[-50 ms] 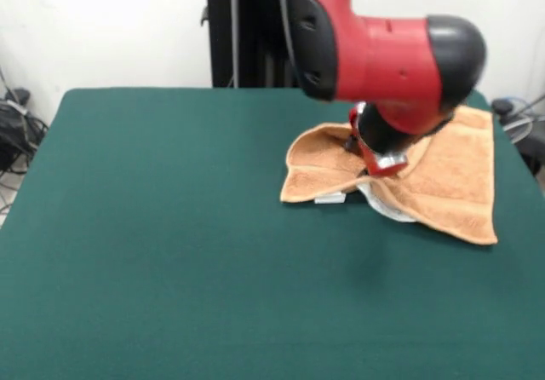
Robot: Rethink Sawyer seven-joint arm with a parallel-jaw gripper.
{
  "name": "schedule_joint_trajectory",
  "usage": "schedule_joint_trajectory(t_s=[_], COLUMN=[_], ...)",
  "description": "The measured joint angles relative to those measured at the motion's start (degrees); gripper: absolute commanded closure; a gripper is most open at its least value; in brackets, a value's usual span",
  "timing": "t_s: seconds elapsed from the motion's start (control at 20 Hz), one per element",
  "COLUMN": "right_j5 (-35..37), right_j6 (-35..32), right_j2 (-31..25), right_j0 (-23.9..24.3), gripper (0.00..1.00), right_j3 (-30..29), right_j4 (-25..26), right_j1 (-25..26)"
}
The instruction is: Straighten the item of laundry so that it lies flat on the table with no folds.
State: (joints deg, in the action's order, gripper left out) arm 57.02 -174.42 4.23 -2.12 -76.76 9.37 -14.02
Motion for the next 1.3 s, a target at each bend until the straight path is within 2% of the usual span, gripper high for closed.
schedule_joint_trajectory(t_s=[0.1, 0.3, 0.65, 1.1, 1.25, 1.3], right_j5=[6.3, 13.0, 19.8, 17.9, 11.4, 5.4], right_j6=[0.0, 0.0, 0.0, 0.0, 0.0, 0.0], right_j2=[0.6, 0.5, 0.6, 1.1, 1.6, 1.9], right_j0=[-1.4, -2.1, -2.6, -1.7, -0.3, 1.0], gripper=[0.0, 0.0, 0.0, 0.0, 0.0, 0.0], right_j3=[5.1, 10.7, 17.7, 25.0, 30.2, 33.0], right_j4=[1.4, 3.4, 6.9, 17.8, 25.8, 30.1], right_j1=[2.4, 5.0, 8.0, 9.1, 10.0, 10.6])
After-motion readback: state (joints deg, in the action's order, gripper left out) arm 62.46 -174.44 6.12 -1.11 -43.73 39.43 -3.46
